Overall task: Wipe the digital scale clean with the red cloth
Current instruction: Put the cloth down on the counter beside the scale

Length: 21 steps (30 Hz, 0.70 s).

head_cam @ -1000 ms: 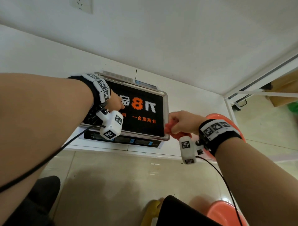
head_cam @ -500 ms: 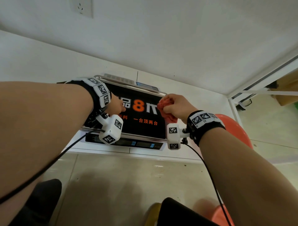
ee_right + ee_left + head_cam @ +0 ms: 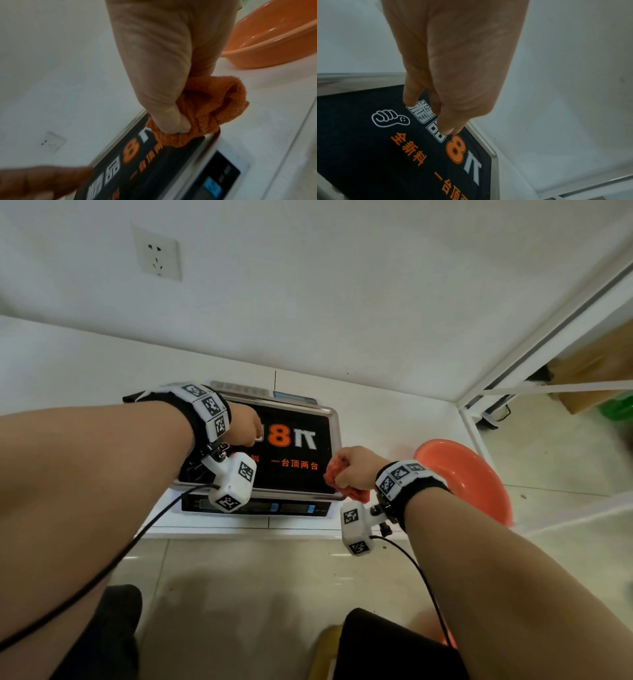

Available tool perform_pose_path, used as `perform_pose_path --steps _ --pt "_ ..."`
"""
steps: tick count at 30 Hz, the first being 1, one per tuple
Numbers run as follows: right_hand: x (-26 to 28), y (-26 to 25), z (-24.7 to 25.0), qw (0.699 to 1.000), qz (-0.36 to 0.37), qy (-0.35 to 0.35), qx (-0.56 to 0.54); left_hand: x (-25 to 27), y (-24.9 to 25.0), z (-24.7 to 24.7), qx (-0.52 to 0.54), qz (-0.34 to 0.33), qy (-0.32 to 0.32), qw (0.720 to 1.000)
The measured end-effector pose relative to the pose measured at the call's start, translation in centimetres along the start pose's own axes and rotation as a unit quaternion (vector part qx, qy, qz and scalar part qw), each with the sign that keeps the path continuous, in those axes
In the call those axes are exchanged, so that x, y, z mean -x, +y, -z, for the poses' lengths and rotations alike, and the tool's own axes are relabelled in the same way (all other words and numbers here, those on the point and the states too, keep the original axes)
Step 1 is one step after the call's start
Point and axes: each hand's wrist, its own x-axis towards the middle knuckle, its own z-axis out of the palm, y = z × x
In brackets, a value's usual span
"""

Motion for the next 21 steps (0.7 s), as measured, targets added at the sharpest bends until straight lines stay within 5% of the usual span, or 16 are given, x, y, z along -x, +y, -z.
perform_pose_path --steps 5,11,15,21 --pt "1.6 -2.5 -3.8 0.998 0.043 -0.035 -0.033 1.7 0.8 0.5 0.035 -0.008 0.027 0.999" --pt "4.2 -4.5 -1.7 0.981 0.115 0.036 -0.150 3.0 1.7 2.1 0.135 0.016 0.100 0.986" --pt "5.5 -1.8 2.5 0.976 0.089 0.076 -0.184 3.7 2.7 2.3 0.211 -0.012 0.112 0.971" --pt "9.0 5.0 7.7 0.932 0.030 0.185 -0.310 4.4 6.3 2.3 0.164 -0.046 0.114 0.979"
